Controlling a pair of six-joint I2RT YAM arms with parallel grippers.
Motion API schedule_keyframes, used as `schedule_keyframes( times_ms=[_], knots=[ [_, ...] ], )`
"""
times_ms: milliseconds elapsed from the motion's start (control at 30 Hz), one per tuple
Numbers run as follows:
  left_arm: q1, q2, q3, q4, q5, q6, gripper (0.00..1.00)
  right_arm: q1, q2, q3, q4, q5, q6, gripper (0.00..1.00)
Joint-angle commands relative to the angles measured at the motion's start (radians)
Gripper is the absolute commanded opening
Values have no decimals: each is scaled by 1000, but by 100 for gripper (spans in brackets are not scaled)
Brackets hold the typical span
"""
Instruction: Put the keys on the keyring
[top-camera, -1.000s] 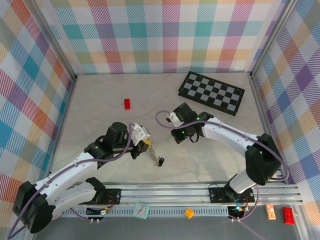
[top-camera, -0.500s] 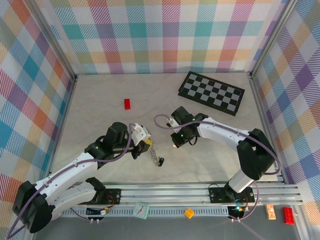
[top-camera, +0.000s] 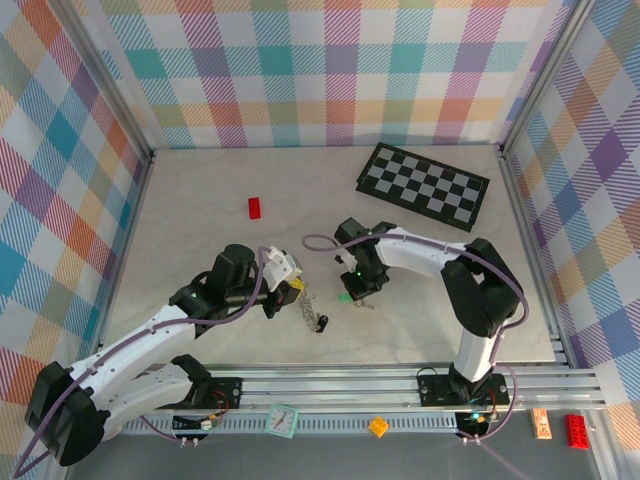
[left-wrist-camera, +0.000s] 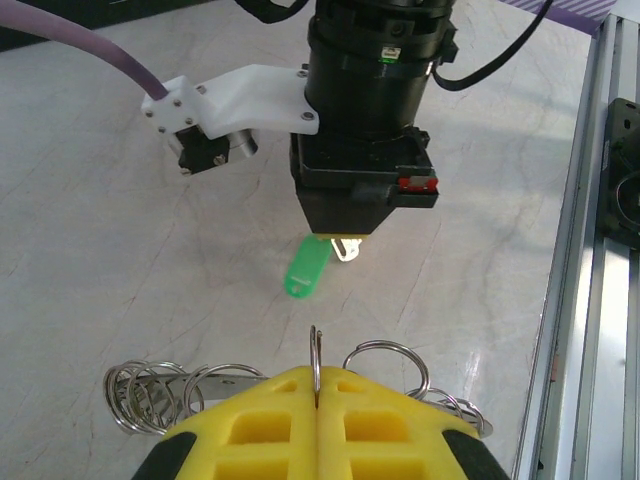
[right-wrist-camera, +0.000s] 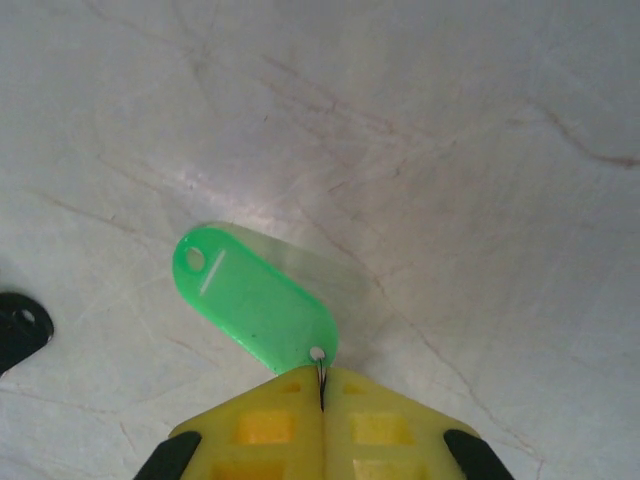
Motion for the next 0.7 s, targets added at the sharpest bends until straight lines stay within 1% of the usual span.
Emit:
schedule_keyframes(
  times_ms=[0,67,133,233,667],
  knots=[
    [-13,-2,16,38,15,11,0,-10,27,38,-17,12,-10,0],
    [-12,-3,16,37,14,12,0,-11,34,41,-14,12,-9,1],
    [-12,-4,18,37,13,12,0,-13,36,40,-10,12,-8,6],
    [-12,-1,18,37,14,13,0,-18,38,43,-9,12,-9,11],
    [-13,5,18,35,16,12,0,-22,57,52,-21,10,-14,14]
  ],
)
